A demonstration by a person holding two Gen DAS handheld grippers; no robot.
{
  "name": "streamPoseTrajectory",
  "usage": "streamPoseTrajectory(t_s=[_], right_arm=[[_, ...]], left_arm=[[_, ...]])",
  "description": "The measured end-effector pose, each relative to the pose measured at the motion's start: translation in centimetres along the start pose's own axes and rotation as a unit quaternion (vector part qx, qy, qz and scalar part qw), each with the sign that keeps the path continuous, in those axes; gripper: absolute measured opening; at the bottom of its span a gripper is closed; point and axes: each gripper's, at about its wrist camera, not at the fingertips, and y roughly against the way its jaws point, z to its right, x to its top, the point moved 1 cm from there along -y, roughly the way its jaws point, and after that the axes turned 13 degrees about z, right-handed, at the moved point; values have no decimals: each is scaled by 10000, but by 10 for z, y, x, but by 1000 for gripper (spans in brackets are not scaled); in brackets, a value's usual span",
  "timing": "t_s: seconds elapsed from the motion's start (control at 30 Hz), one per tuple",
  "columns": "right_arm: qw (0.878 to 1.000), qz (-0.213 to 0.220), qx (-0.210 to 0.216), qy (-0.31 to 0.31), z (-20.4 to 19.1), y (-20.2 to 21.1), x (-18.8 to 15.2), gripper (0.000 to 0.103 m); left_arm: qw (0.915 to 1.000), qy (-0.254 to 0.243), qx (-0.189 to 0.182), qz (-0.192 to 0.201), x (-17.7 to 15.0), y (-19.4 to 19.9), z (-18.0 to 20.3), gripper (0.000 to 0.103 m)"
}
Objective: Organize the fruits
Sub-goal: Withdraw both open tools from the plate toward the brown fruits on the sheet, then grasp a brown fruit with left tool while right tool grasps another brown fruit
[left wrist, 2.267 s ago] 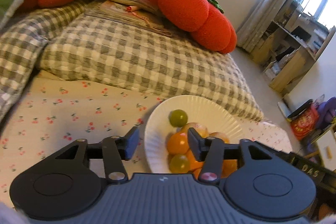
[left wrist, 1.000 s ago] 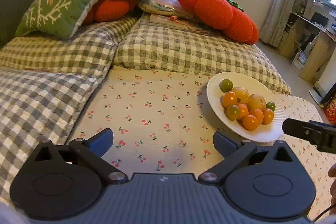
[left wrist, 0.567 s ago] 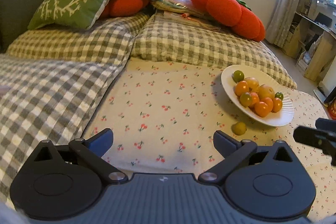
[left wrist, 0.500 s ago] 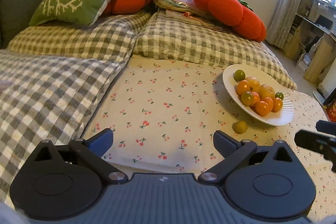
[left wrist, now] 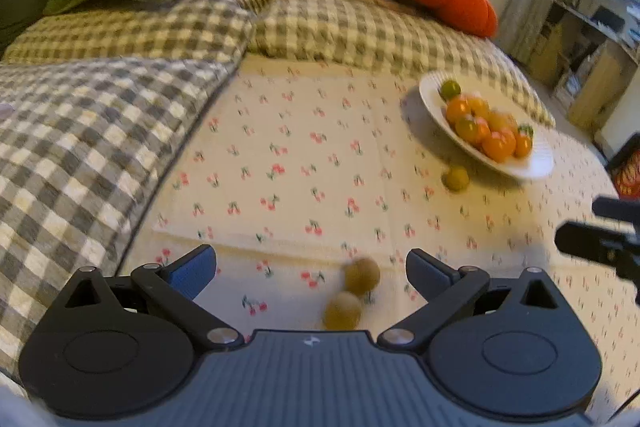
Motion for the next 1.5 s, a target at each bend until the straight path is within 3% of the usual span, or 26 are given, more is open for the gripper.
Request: streamPoseTrajectory(t_s=[0.23,0.47,0.63,0.83,1.2,1.43,1.5], right_arm=[[9998,-150,-26,164,-5,-5,-6,102],[9987,-264,18,445,-16,-9,-12,102],[9974,-359,109,622,-21,-13,-17,101],[9936,-599,316,906,-31,-23,-31,93],[9877,-901,448,1194,-41,-43,-50,55],[9878,-940,372,1184,-40,-55,-54,42],[9878,-957,359,1171,-40,-57,-55,29]], left_arm=[[9986,-476,-75,-237,-15,-7,11,88],[9962,-526,-185,-671,-28,-24,14,46],[9963,-448,-211,-699,-30,-25,13,17],[9961,-513,-197,-686,-30,-26,16,15],[9956,-639,-185,-660,-30,-28,18,15],[9954,-668,-189,-656,-29,-29,17,15],[9953,-683,-187,-654,-29,-29,17,15]])
